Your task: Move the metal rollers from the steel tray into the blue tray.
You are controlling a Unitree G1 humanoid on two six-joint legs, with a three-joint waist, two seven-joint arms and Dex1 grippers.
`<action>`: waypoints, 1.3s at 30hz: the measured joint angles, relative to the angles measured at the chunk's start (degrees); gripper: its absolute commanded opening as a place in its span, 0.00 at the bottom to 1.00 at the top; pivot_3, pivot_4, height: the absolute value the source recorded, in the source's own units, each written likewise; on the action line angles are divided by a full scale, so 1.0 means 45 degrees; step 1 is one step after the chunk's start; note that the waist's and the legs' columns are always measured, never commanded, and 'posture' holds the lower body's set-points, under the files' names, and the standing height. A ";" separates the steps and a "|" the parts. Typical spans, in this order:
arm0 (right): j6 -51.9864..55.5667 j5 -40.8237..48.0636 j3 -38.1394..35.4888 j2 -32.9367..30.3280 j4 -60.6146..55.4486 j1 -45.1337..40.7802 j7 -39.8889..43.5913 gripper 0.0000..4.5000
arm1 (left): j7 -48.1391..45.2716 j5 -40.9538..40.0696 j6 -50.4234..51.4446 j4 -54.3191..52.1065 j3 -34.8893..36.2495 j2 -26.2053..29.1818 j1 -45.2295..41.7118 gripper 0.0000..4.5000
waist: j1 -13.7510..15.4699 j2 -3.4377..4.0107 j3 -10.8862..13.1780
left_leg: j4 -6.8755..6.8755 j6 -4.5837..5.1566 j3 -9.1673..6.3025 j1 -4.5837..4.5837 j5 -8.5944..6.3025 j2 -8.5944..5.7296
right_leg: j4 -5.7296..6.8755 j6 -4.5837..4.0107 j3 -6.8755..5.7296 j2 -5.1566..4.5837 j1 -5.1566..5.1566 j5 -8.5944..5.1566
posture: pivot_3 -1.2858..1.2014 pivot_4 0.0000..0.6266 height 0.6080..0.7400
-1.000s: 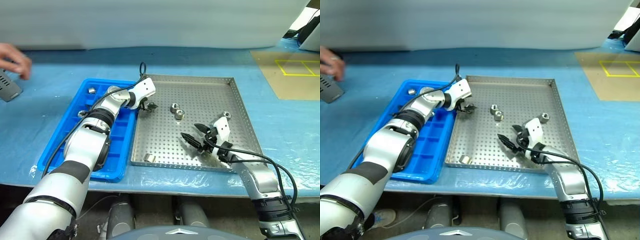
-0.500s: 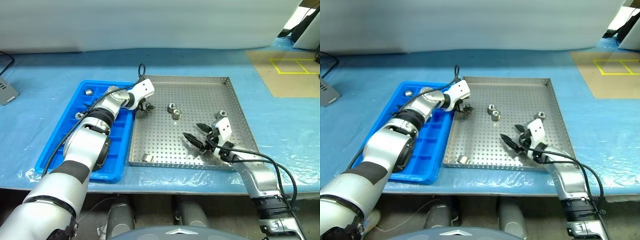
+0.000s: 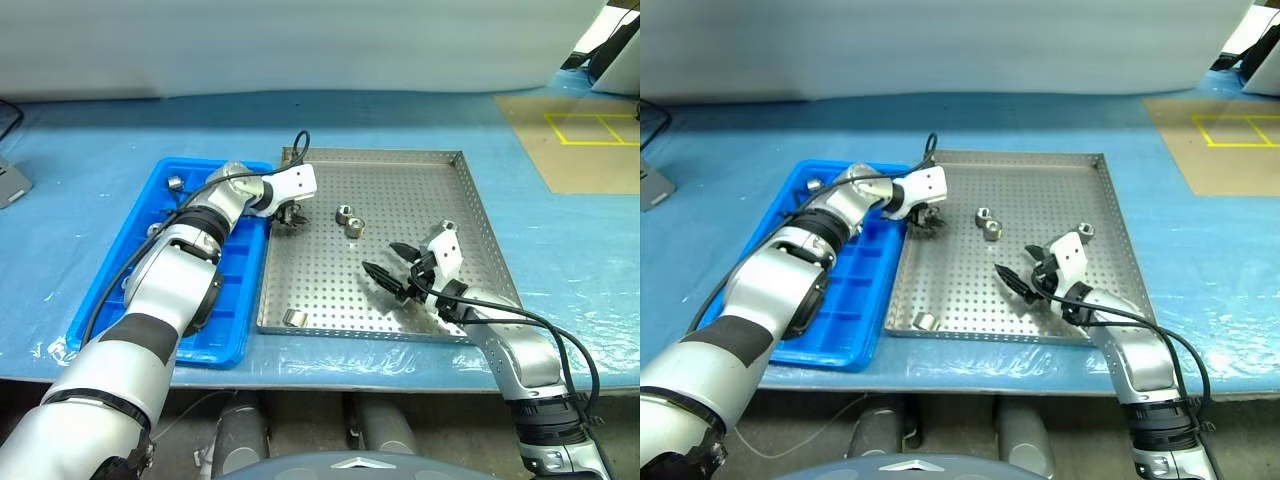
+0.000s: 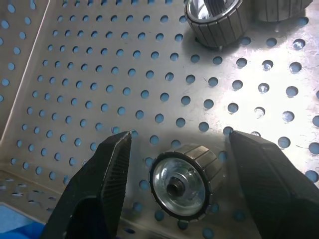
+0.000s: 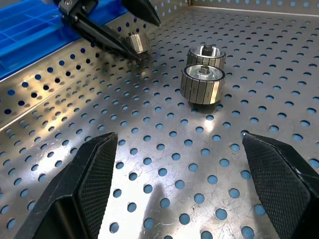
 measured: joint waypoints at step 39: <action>0.3605 0.0395 0.0306 0.0581 -0.3538 -0.0287 -0.2383 0.92 | 0.0925 0.2463 -0.0774 0.0765 -0.2047 -0.0335 -0.0578 0.39 | -0.0018 -0.0002 0.0002 | 0.0007 -0.0018 -0.0005 0.0179 0.0000 0.0002 | 0.0010 0.0005 0.0011 -0.0019 0.0172 -0.0004 | 0.32 0.24 1.00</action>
